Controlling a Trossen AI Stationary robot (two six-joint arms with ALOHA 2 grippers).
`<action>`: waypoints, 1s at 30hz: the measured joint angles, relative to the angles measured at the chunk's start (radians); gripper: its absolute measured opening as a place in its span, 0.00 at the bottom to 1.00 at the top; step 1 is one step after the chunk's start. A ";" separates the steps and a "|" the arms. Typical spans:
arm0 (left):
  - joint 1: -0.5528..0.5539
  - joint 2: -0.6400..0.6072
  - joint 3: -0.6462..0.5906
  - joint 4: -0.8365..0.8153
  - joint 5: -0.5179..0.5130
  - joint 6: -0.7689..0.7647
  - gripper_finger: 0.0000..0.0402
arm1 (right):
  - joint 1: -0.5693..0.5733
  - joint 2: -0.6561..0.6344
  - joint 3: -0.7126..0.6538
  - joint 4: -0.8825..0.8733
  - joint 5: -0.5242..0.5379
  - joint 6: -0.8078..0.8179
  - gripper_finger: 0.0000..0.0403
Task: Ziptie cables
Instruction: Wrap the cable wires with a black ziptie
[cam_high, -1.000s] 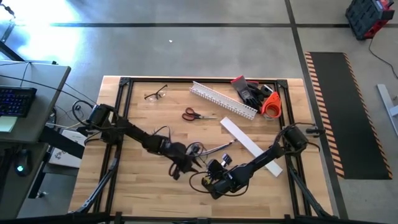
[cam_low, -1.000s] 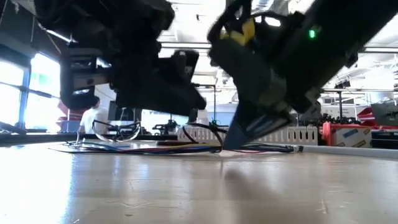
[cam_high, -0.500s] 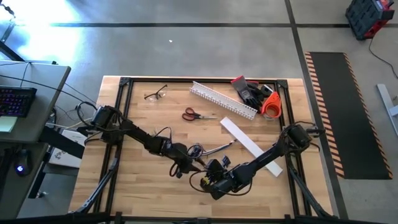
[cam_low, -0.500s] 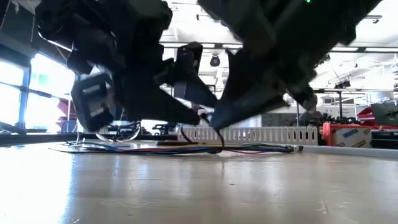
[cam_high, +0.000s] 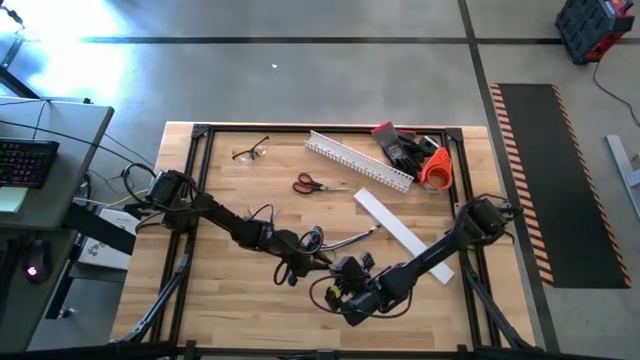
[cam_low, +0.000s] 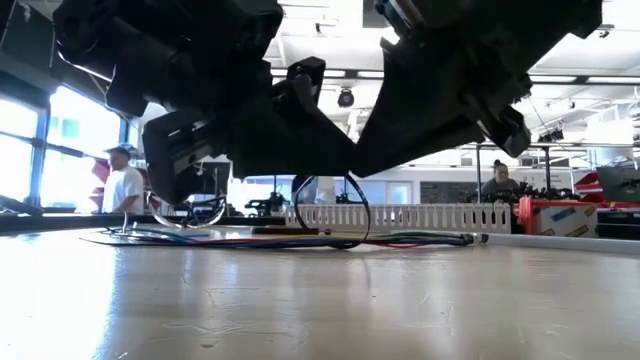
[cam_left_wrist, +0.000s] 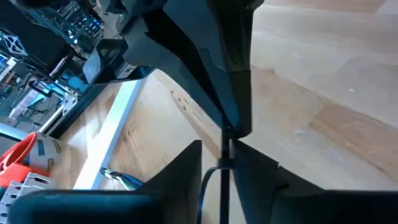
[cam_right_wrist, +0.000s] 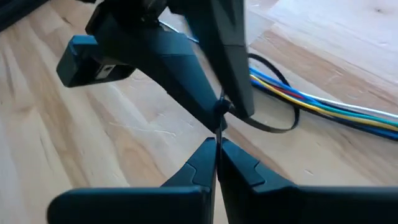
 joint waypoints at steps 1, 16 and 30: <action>0.000 0.000 0.000 -0.002 0.000 0.000 0.14 | 0.003 0.000 0.000 -0.004 0.007 0.008 0.00; 0.005 0.000 0.000 -0.002 0.019 -0.036 0.01 | 0.018 0.000 0.000 -0.036 0.016 -0.100 0.01; 0.063 0.000 0.131 -0.301 0.204 -0.066 0.00 | 0.026 0.005 0.000 -0.147 -0.154 -0.428 0.46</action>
